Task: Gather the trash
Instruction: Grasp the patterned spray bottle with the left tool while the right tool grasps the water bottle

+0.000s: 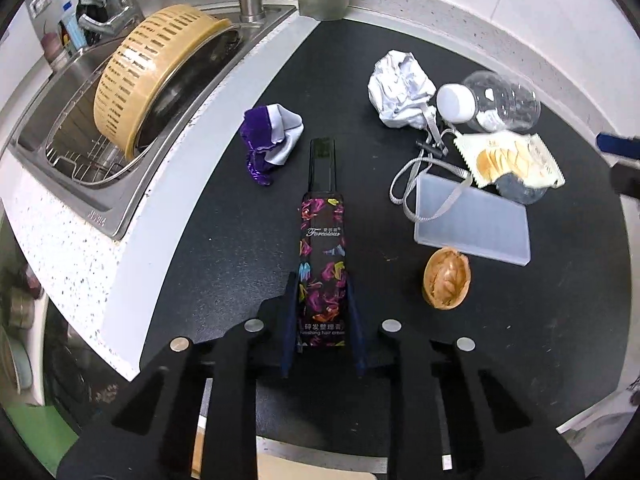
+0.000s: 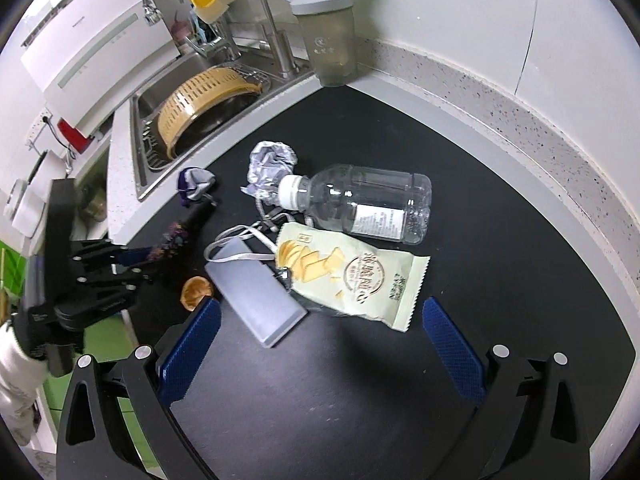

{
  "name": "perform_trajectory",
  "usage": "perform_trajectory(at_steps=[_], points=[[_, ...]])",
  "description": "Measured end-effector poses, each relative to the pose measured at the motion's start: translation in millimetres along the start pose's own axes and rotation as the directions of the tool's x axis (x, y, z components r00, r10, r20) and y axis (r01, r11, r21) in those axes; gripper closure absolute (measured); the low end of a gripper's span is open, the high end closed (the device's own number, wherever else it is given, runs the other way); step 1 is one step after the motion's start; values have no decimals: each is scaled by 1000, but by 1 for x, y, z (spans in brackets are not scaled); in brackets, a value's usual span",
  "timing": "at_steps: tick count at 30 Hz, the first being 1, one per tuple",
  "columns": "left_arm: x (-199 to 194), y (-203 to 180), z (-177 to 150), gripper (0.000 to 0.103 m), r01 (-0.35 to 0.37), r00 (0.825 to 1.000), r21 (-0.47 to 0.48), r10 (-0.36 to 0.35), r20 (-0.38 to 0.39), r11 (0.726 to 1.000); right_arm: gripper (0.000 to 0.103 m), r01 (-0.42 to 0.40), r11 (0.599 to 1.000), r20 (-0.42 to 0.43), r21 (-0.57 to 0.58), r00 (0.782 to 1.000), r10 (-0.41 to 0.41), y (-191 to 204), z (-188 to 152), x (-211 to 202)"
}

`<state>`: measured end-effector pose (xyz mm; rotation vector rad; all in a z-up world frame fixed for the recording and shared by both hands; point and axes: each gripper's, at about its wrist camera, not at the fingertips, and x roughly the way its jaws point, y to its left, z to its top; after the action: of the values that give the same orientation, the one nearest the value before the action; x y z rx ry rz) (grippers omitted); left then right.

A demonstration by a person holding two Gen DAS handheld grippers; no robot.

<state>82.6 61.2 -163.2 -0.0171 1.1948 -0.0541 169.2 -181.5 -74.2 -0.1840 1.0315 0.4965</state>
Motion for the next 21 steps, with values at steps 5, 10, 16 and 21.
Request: perform_trajectory(at_steps=[5,10,16,21], points=[[-18,5,7,81,14,1000,-47,-13,25,999,6,37,999,-2,-25,999,-37,-10,12,11],[-32,5,14,81,20,999,-69,-17,46,997,6,86,989,-7,-117,996,-87,-17,34,26],[-39,3,15,81,19,998,-99,-14,57,995,6,112,943,-67,-312,988,-140,-18,59,55],[-44,3,15,81,16,998,-130,-7,68,991,6,75,857,-102,-510,984,-147,-10,70,72]])
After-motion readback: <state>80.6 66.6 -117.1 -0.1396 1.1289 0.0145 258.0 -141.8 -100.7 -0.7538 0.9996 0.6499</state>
